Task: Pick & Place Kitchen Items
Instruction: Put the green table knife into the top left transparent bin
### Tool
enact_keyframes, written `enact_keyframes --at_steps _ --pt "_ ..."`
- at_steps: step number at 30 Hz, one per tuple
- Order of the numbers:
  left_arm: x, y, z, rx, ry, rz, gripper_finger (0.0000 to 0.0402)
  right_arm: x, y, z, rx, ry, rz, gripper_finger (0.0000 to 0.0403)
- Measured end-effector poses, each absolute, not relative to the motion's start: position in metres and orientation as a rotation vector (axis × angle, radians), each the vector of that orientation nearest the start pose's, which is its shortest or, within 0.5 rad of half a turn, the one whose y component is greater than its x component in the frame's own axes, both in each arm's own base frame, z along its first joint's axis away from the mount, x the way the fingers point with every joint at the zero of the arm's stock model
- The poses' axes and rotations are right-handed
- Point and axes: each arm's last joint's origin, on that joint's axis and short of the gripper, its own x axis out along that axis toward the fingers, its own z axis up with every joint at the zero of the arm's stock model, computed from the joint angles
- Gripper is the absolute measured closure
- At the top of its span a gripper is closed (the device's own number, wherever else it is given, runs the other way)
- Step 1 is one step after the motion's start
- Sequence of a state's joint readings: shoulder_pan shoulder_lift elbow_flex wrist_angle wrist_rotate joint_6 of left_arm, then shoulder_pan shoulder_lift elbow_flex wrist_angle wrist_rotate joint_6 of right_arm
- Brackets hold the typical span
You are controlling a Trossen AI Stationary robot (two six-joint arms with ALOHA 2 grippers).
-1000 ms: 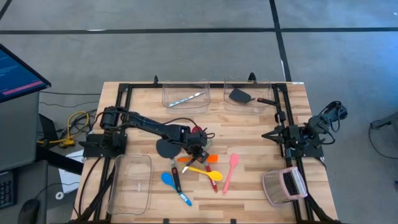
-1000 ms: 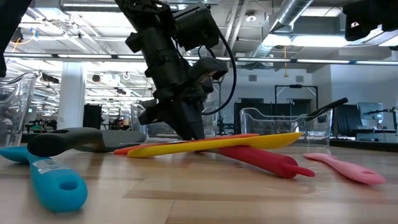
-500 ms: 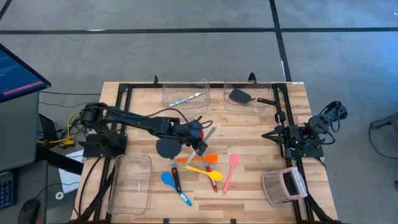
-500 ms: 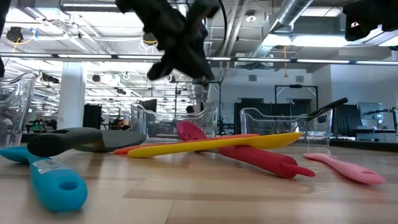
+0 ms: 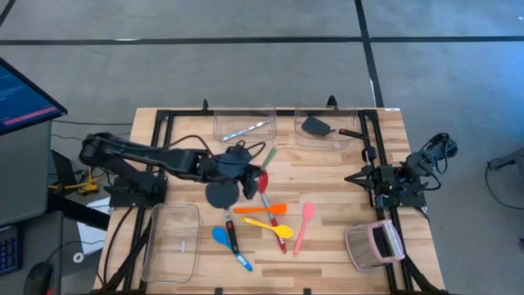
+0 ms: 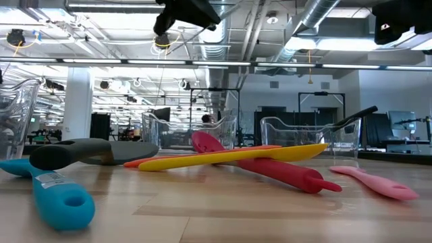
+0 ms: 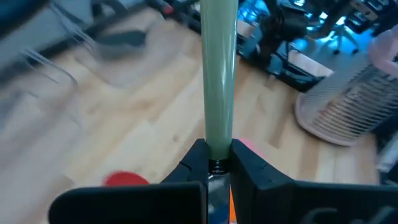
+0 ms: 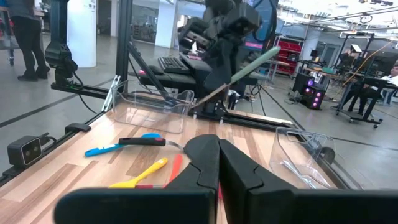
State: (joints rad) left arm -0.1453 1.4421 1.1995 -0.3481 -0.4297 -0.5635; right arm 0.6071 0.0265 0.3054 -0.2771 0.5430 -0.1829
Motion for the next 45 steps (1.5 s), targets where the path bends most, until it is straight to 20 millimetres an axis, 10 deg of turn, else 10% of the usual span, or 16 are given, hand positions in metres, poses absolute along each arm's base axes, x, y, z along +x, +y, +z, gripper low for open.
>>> enact_keyframes --at_steps 12,29,45 --pt "0.308 0.012 0.321 -0.125 0.478 0.587 0.0394 0.064 0.026 0.236 -0.182 -0.007 0.064 0.0403" --pt "0.282 0.133 0.319 -0.077 0.555 0.817 0.0394 0.064 0.026 0.235 -0.186 -0.001 0.060 0.0403" --pt "0.305 0.200 0.231 -0.222 0.786 0.701 0.0394 0.064 0.026 0.238 -0.196 -0.026 0.054 0.0403"
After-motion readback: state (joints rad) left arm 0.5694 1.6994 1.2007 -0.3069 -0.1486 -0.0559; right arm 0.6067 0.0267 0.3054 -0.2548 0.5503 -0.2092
